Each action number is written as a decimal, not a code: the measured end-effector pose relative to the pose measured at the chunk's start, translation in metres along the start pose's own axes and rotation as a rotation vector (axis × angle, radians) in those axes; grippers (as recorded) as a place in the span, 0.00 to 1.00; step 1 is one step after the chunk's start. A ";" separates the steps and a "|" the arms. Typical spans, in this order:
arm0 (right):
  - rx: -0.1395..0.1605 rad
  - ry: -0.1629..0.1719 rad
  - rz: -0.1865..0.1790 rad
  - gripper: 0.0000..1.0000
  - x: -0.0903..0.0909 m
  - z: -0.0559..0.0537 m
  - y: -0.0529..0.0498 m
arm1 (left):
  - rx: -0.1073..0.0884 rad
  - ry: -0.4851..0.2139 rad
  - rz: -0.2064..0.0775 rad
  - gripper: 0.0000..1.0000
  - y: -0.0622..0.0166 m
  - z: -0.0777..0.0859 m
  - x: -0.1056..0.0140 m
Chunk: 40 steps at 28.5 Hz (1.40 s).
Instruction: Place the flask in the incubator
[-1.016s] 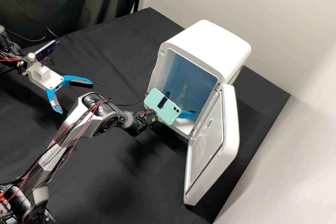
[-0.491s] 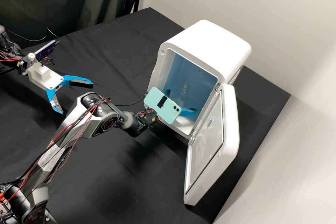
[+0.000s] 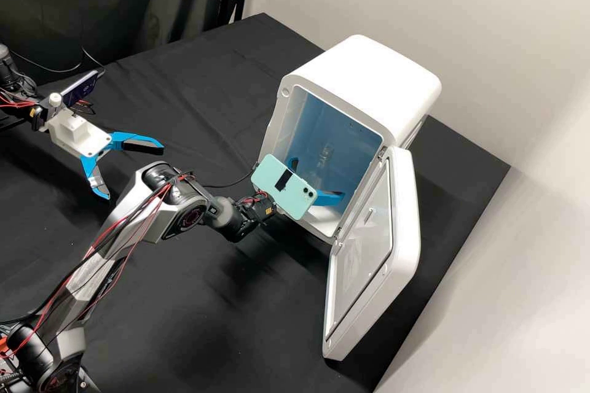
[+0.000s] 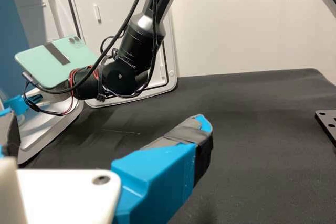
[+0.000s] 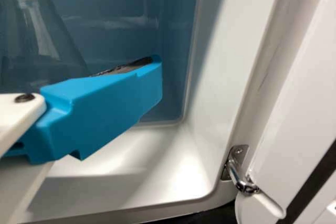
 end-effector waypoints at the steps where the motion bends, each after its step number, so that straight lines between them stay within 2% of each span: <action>1: 0.000 0.000 0.000 1.00 0.000 0.000 0.000 | 0.000 0.000 0.000 1.00 0.0000 0.000 0.000; 3: 0.000 0.000 0.000 1.00 0.000 0.000 0.000 | 0.001 0.005 0.005 1.00 0.0014 -0.002 -0.001; 6: 0.000 -0.001 -0.001 1.00 -0.001 0.001 -0.001 | -0.001 0.024 0.030 1.00 0.0083 -0.009 -0.005; 9: -0.001 -0.006 -0.007 1.00 -0.003 0.003 -0.003 | -0.015 0.060 0.052 1.00 0.0141 -0.018 -0.009; 11: -0.001 -0.011 -0.013 1.00 -0.004 0.004 -0.005 | -0.033 0.079 0.069 1.00 0.0182 -0.025 -0.012; 14: -0.001 -0.015 -0.017 1.00 -0.005 0.005 -0.006 | -0.037 0.102 0.088 1.00 0.0221 -0.030 -0.015; 15: -0.001 -0.015 -0.018 1.00 -0.005 0.005 -0.006 | -0.046 0.106 0.097 1.00 0.0231 -0.031 -0.017; 21: -0.001 -0.020 -0.024 1.00 -0.007 0.007 -0.008 | -0.043 0.098 0.109 1.00 0.0252 -0.031 -0.018; 23: -0.002 -0.020 -0.024 1.00 -0.008 0.007 -0.008 | -0.034 0.089 0.106 1.00 0.0254 -0.031 -0.019; 31: -0.003 -0.009 -0.010 1.00 -0.010 0.008 -0.009 | -0.031 0.089 0.104 1.00 0.0252 -0.032 -0.019; 35: -0.005 -0.018 -0.014 1.00 -0.017 0.012 -0.011 | -0.031 0.089 0.104 1.00 0.0252 -0.032 -0.019; 37: -0.005 -0.020 -0.010 1.00 -0.025 0.016 -0.007 | -0.031 0.089 0.104 1.00 0.0252 -0.032 -0.019; 40: 0.016 -0.008 0.020 1.00 -0.037 0.023 0.000 | -0.031 0.089 0.104 1.00 0.0252 -0.032 -0.019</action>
